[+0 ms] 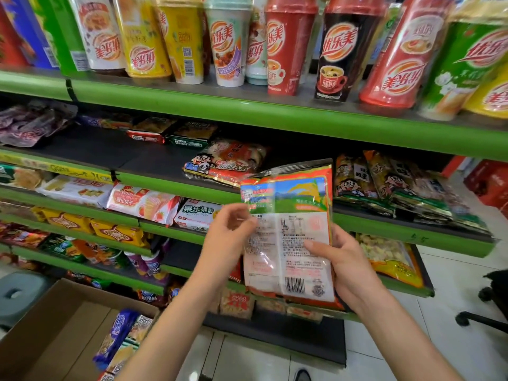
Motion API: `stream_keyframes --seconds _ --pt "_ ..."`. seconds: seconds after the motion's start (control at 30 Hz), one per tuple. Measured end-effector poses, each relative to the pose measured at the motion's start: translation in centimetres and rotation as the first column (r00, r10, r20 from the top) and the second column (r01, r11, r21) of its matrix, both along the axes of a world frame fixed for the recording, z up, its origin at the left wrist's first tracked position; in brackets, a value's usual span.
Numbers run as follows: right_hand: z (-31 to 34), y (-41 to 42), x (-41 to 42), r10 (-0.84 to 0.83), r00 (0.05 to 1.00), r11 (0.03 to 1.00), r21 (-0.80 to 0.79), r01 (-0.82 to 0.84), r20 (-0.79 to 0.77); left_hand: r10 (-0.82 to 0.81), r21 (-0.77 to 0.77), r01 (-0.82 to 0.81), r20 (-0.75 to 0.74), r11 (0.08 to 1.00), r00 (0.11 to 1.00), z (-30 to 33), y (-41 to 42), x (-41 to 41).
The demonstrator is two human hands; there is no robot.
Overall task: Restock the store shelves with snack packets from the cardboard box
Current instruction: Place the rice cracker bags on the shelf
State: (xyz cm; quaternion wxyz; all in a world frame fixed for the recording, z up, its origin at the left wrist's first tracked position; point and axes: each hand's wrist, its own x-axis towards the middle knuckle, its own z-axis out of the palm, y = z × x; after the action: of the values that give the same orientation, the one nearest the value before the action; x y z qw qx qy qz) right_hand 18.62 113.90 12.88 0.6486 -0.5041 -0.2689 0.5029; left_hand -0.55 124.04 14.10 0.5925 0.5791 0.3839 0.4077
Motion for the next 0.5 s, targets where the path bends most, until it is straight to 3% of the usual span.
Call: stream_keyframes --seconds 0.07,0.17,0.27,0.5 --pt "-0.3 -0.3 0.4 0.03 0.997 1.0 -0.006 -0.03 -0.067 0.054 -0.097 -0.055 -0.013 0.994 0.998 -0.6 1.0 -0.4" --pt "-0.8 -0.4 0.7 0.079 0.986 0.996 -0.023 -0.083 -0.146 -0.135 -0.306 0.168 0.127 0.937 0.983 -1.6 1.5 -0.7" --pt "-0.9 -0.2 0.7 0.086 0.982 0.995 -0.043 -0.094 -0.166 -0.159 -0.3 0.252 0.302 0.92 0.94 -2.1 1.2 -0.7" --pt "-1.0 -0.1 0.5 0.09 0.985 0.995 -0.025 -0.094 -0.147 -0.078 -0.343 0.218 0.378 0.914 0.923 -2.1 1.4 -0.4"
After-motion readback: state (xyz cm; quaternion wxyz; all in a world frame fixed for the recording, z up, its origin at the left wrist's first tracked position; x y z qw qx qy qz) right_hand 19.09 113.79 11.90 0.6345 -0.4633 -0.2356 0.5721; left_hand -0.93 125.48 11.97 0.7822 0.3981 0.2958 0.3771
